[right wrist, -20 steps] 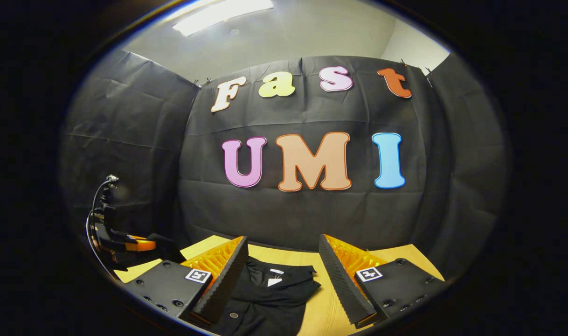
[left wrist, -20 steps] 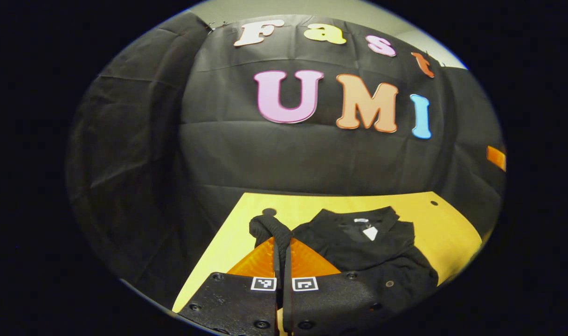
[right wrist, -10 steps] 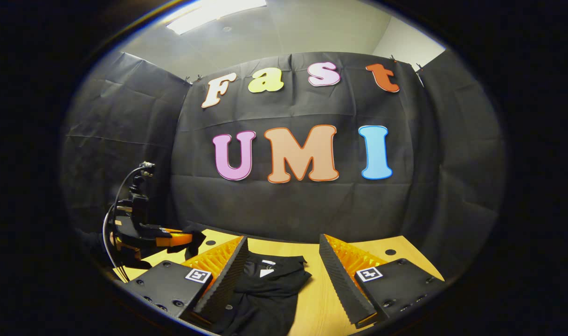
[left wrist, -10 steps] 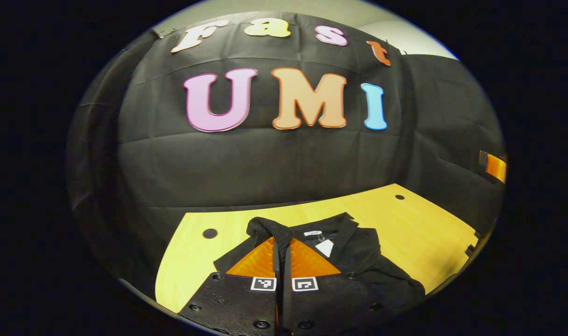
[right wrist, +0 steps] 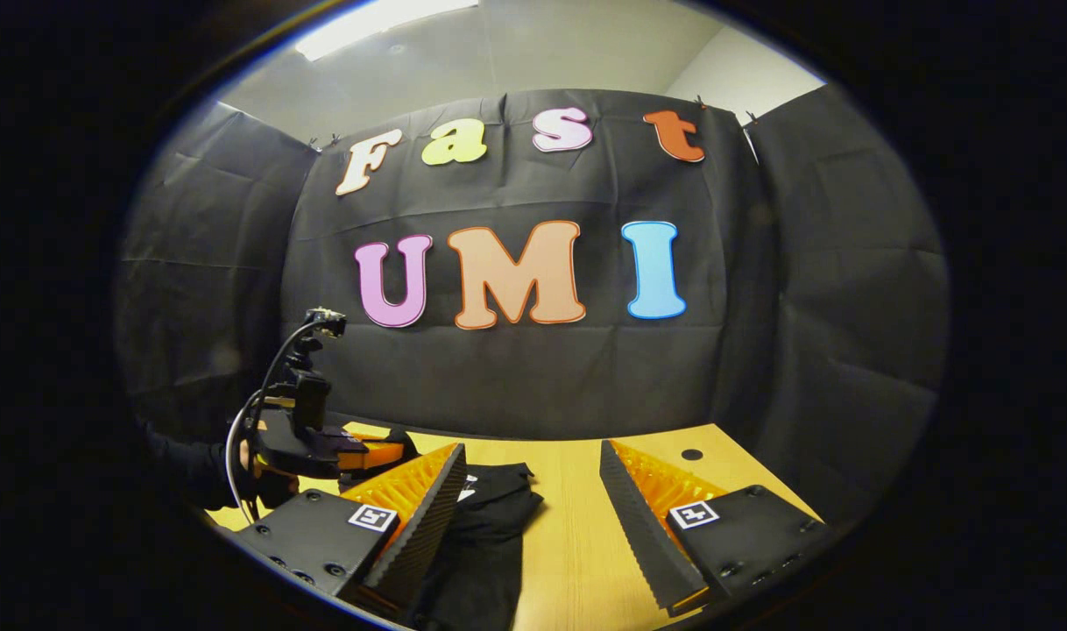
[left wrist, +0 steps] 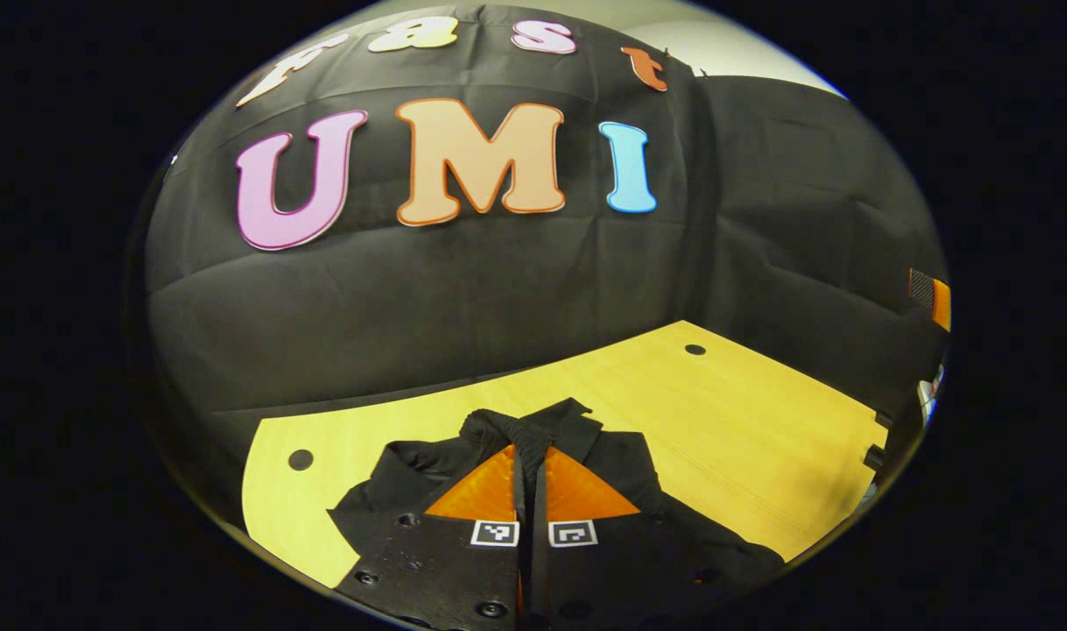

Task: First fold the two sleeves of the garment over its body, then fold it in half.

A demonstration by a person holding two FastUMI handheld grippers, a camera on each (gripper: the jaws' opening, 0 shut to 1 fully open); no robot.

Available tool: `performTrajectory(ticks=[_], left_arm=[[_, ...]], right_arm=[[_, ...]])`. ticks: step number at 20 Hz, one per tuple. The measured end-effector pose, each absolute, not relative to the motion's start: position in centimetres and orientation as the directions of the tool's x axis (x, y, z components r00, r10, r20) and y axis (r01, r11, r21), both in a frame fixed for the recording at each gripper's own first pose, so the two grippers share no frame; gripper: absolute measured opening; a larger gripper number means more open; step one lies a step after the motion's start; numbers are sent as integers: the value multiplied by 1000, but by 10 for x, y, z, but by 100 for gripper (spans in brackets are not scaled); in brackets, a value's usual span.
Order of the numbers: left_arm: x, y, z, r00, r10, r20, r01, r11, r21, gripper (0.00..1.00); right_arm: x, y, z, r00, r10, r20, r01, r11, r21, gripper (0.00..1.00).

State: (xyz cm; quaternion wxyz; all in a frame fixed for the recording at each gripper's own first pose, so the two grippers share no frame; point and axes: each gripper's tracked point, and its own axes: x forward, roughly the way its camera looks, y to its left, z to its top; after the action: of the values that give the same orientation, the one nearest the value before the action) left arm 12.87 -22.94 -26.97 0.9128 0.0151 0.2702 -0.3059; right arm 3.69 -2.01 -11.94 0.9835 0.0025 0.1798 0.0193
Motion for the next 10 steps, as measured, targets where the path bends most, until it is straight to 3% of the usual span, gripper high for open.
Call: performTrajectory(ticks=[7, 10], left_arm=[[125, -278, -286, 613, -593, -522, 607, 776, -169, 0], [110, -300, -255, 593, -668, -449, 646, 728, -229, 88]], right_arm=[[31, -33, -133, 918, -2, -397, 8, 1000, 13, 96], [32, -32, -132, 919, 3, -395, 2, 1000, 11, 96]])
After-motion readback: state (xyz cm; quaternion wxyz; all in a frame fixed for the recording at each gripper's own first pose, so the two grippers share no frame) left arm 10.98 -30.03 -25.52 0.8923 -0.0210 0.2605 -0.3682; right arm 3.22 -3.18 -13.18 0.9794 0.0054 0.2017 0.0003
